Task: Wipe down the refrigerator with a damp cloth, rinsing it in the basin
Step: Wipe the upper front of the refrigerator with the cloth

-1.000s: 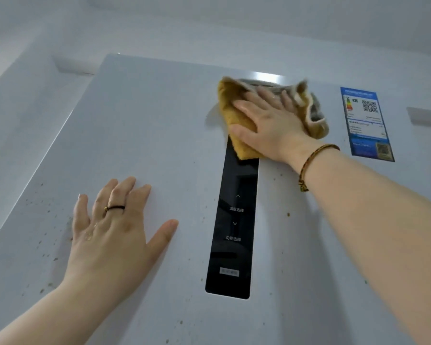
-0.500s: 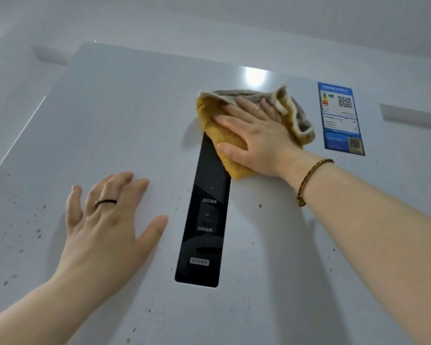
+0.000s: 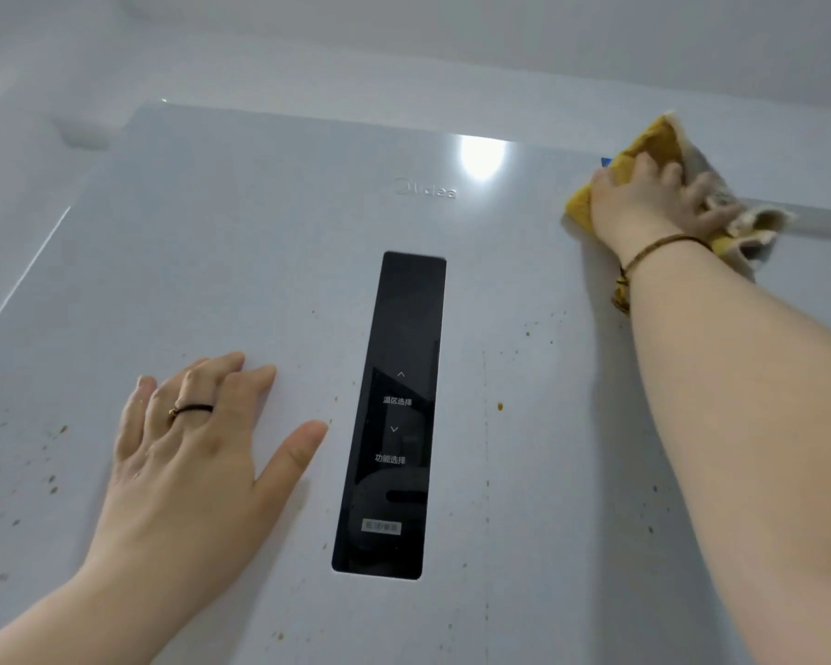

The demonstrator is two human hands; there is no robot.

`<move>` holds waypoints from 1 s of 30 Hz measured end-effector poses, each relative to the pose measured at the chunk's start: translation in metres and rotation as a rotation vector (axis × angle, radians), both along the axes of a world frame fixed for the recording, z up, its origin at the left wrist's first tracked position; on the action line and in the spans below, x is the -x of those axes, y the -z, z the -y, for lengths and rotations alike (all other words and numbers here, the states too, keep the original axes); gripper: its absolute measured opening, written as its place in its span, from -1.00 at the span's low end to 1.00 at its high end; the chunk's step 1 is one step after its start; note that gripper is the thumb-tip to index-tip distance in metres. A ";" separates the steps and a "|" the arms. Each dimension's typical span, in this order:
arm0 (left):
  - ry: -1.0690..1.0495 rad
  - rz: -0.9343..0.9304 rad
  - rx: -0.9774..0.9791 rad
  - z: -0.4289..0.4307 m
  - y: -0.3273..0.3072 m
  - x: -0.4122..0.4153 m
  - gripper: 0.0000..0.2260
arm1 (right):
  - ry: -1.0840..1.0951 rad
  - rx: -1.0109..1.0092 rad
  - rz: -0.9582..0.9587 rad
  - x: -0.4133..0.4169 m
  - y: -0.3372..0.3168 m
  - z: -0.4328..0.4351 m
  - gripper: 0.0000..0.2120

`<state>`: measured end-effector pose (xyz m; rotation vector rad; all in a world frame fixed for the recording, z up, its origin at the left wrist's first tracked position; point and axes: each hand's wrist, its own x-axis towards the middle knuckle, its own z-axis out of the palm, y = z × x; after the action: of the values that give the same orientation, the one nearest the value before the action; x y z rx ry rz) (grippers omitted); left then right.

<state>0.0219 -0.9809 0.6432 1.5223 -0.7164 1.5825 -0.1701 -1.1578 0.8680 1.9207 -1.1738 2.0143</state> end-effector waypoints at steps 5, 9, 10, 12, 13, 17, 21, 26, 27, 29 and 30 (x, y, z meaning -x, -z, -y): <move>-0.017 -0.008 -0.002 0.003 0.001 0.000 -0.31 | -0.036 0.481 -0.411 -0.032 0.022 -0.033 -0.51; 0.006 -0.027 0.008 0.005 0.003 0.001 -0.36 | -0.068 0.556 -0.455 -0.011 0.027 -0.013 -0.51; 0.014 -0.029 0.005 0.004 0.003 0.002 -0.36 | -0.046 0.487 -0.386 0.001 0.025 -0.002 -0.51; 0.023 -0.029 0.000 0.002 0.003 0.002 -0.39 | -0.011 0.310 -0.233 0.025 0.023 0.021 -0.50; 0.021 -0.022 -0.002 0.002 0.003 0.001 -0.42 | -0.009 0.220 -0.164 0.034 0.024 0.028 -0.49; -0.044 0.026 -0.047 0.002 0.005 -0.001 -0.53 | -0.009 0.040 -0.055 0.037 0.032 0.036 -0.48; 0.061 -0.059 -0.007 0.005 0.006 0.001 -0.37 | 0.030 0.188 -0.166 0.016 0.047 0.015 -0.49; 0.093 -0.088 0.012 0.014 0.008 0.002 -0.37 | -0.023 0.650 -0.623 -0.010 0.099 -0.007 -0.26; 0.104 -0.100 0.013 0.015 0.009 0.003 -0.36 | -0.029 0.665 -0.651 -0.005 0.102 -0.004 -0.20; 0.110 -0.105 0.004 0.015 0.011 0.003 -0.34 | -0.028 0.599 -0.578 0.010 0.095 0.011 -0.18; 0.112 -0.102 -0.006 0.014 0.011 0.003 -0.34 | -0.014 0.524 -0.500 0.020 0.090 0.021 -0.22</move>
<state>0.0193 -0.9952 0.6325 1.5282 -0.7362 1.4109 -0.1898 -1.1788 0.7782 1.9646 -0.4566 1.4983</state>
